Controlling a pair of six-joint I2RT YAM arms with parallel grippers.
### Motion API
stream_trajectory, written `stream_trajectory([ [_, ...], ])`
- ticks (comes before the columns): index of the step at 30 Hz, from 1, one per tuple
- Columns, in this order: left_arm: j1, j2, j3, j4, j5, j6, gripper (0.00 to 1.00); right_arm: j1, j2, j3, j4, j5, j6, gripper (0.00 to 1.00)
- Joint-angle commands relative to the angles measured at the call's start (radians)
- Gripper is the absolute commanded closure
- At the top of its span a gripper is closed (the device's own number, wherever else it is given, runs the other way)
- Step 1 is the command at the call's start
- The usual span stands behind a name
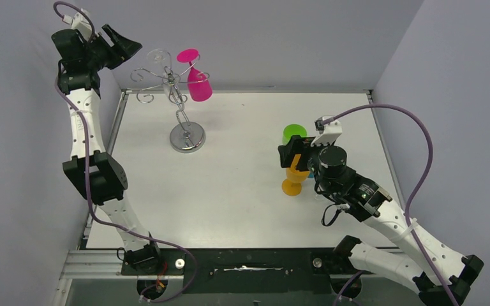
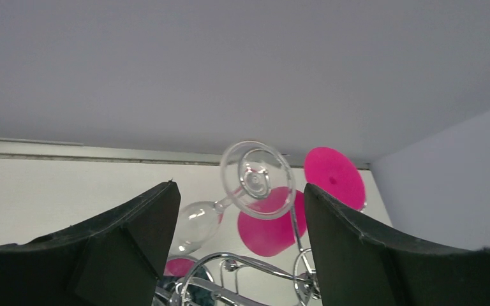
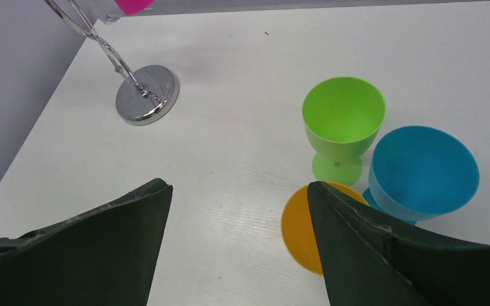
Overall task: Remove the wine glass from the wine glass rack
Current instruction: Pick up the wine glass from the wine rack.
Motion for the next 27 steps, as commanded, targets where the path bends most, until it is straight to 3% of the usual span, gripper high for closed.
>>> stream_trajectory([
  [1, 0.001, 0.01, -0.023, 0.243, 0.209, -0.171, 0.31, -0.001, -0.012, -0.013, 0.041, 0.026, 0.012, 0.2],
  [7, 0.001, 0.059, -0.002, 0.196, 0.197, -0.198, 0.38, -0.001, -0.019, -0.011, -0.002, 0.056, 0.036, 0.19],
  [13, -0.033, 0.1, 0.055, 0.041, 0.11, -0.106, 0.44, 0.0, -0.042, -0.019, -0.017, 0.124, 0.071, 0.19],
  [21, -0.053, 0.127, 0.064, 0.073, 0.154, -0.144, 0.53, -0.002, -0.087, -0.045, -0.032, 0.155, 0.102, 0.18],
  [25, -0.053, 0.131, 0.063, 0.082, 0.129, -0.165, 0.71, -0.001, -0.101, -0.056, -0.037, 0.158, 0.112, 0.18],
  [27, -0.054, 0.129, 0.063, 0.09, 0.106, -0.176, 0.74, -0.002, -0.103, -0.057, -0.037, 0.158, 0.116, 0.18],
])
